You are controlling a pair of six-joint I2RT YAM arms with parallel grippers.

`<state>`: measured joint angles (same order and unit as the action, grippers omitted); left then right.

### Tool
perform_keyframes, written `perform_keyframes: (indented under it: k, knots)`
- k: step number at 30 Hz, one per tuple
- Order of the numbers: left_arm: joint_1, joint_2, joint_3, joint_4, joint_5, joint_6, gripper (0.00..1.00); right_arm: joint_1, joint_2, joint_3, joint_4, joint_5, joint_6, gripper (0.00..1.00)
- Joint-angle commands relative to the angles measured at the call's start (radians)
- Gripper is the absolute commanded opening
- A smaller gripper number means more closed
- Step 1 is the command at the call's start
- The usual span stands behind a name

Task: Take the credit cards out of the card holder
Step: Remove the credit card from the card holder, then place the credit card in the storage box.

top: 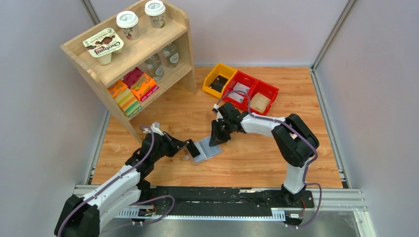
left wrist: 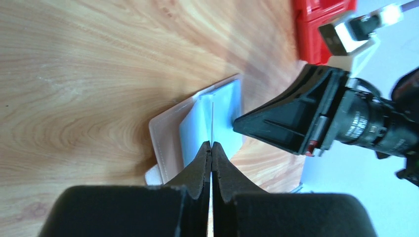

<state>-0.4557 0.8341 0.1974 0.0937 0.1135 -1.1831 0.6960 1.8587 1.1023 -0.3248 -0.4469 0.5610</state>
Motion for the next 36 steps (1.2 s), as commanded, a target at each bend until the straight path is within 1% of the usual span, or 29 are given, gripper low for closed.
perform_keyframes:
  k: [1, 2, 5, 6, 8, 10, 12, 16, 18, 19, 20, 21, 24, 29, 36]
  knots:
    - [0.003, -0.133, -0.007, -0.054, -0.06, -0.039, 0.0, -0.007, -0.078, 0.04, -0.023, 0.024, 0.016, 0.23]
    - [0.003, -0.177, -0.004, -0.049, -0.08, -0.047, 0.0, -0.007, -0.101, 0.051, -0.025, 0.022, 0.025, 0.27]
    - [0.003, -0.246, 0.002, -0.003, -0.11, -0.096, 0.0, -0.007, -0.194, 0.061, 0.001, 0.056, 0.066, 0.51]
    - [0.005, -0.269, 0.005, 0.011, -0.162, -0.105, 0.0, -0.007, -0.225, 0.053, 0.025, 0.065, 0.085, 0.57]
    - [0.003, -0.286, 0.007, 0.056, -0.207, -0.134, 0.0, -0.006, -0.294, 0.021, 0.097, 0.071, 0.137, 0.66]
    - [0.003, -0.286, 0.005, 0.122, -0.242, -0.174, 0.0, -0.003, -0.352, -0.025, 0.192, 0.08, 0.204, 0.71]
    - [0.002, -0.268, -0.003, 0.222, -0.27, -0.217, 0.0, 0.005, -0.403, -0.083, 0.298, 0.091, 0.264, 0.74]
    - [-0.003, -0.192, 0.011, 0.378, -0.301, -0.311, 0.0, 0.051, -0.464, -0.174, 0.522, 0.154, 0.349, 0.75]
    - [-0.023, -0.155, 0.019, 0.458, -0.333, -0.335, 0.0, 0.08, -0.481, -0.2, 0.579, 0.209, 0.372, 0.74]
    - [-0.032, -0.136, 0.028, 0.498, -0.377, -0.335, 0.0, 0.098, -0.489, -0.212, 0.604, 0.243, 0.387, 0.73]
    - [-0.063, -0.132, 0.04, 0.512, -0.403, -0.326, 0.0, 0.108, -0.493, -0.223, 0.63, 0.255, 0.398, 0.73]
    - [-0.078, -0.124, 0.053, 0.529, -0.455, -0.314, 0.0, 0.114, -0.498, -0.226, 0.65, 0.273, 0.404, 0.72]
    - [-0.124, -0.106, 0.092, 0.554, -0.506, -0.282, 0.0, 0.126, -0.501, -0.22, 0.676, 0.319, 0.405, 0.69]
    - [-0.147, -0.029, 0.102, 0.658, -0.518, -0.312, 0.0, 0.128, -0.483, -0.205, 0.714, 0.343, 0.435, 0.61]
    - [-0.164, 0.022, 0.12, 0.707, -0.52, -0.332, 0.0, 0.128, -0.481, -0.199, 0.783, 0.359, 0.439, 0.48]
